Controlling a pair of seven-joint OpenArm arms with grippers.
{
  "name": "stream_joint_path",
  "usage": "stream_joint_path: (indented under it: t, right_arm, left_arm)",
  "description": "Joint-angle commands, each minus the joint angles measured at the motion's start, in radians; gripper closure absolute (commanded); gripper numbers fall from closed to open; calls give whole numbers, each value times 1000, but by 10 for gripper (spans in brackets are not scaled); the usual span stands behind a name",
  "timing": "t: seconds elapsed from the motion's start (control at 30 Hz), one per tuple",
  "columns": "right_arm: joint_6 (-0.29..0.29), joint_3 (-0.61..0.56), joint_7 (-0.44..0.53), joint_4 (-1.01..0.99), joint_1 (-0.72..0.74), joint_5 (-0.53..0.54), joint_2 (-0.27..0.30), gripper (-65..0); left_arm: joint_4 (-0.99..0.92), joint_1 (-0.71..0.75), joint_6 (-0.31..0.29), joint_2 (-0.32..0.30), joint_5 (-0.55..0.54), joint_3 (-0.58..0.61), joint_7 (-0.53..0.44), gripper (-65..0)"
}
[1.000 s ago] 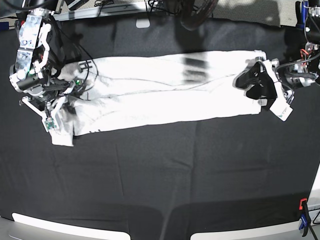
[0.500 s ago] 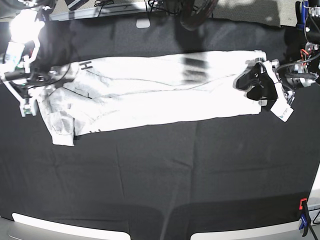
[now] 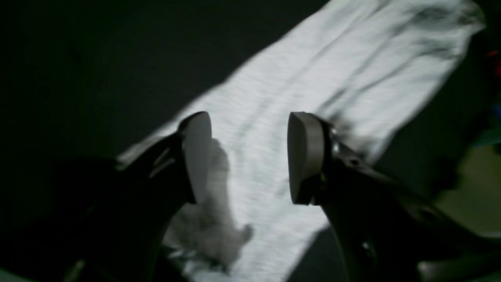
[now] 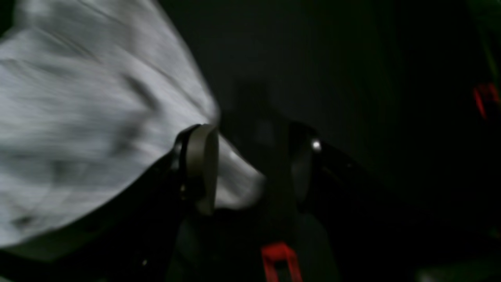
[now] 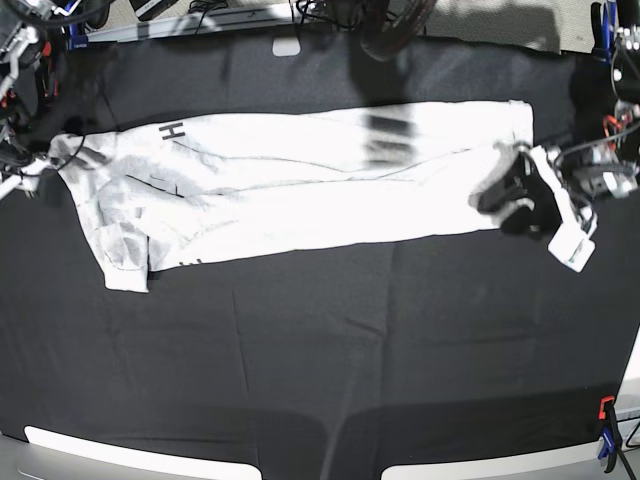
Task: Layout the t-shirt on the table in an organized manner, then fold the t-shirt properly
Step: 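Release the folded shirt and raise both grippers, then grasp the folded strip's end with the left gripper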
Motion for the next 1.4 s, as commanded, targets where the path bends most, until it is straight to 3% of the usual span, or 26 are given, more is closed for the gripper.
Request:
stream_joint_path:
  t: [0.0,0.07,0.13,0.17,0.23,0.3,0.37,0.47,0.6,0.83,0.9,0.97,1.1,1.2,1.3,1.37]
  right_arm:
    - [48,3,16,21,8,87,18,-284]
    - [101,3,-5,21,8,226,18,-284]
    - [109,3,-35,21,8,294,19,-284]
    - [109,3,-47,21,8,311,19,-284]
    - [113,3,-53,21,7,332,19,-284]
    - [129,3,-52,21,8,332,19,-284]
    - [136,3,-52,21,8,332,19,-284]
    - [135,3,-52,21,8,332,19,-284]
    - [136,3,-52,21,8,332,19,-284]
    - [136,3,-52,21,8,332,19,-284]
    - [136,3,-52,21,8,332,19,-284]
    - [139,3,-52,21,8,332,19,-284]
    - [142,3,-51,21,8,332,19,-284]
    - [142,3,-51,21,8,332,19,-284]
    - [142,3,-51,21,8,332,19,-284]
    - [142,3,-52,21,8,332,19,-284]
  left_arm:
    - [15,-14,31,-17,-2,-10,-20,-292]
    - [15,-9,80,-17,1,-10,-19,-292]
    - [15,-1,89,-17,72,-10,-17,-292]
    - [14,0,95,-17,146,-11,-17,-292]
    - [14,2,170,-20,275,-11,-35,-292]
    - [14,4,256,-24,293,-11,-53,-293]
    - [14,4,298,-23,293,-11,-57,-292]
    - [14,4,297,-22,300,-11,-64,-293]
    - [14,4,294,-23,397,-11,-85,-293]
    - [14,4,294,-22,398,-11,-84,-294]
    - [14,4,294,-22,398,-11,-75,-341]
    - [14,5,294,-22,391,-11,-48,-452]
    - [14,10,291,-21,252,-11,34,-449]
    - [14,13,224,-1,205,-10,39,-448]
    - [14,13,99,24,126,-9,92,-447]
    - [14,13,48,37,104,-9,142,-447]
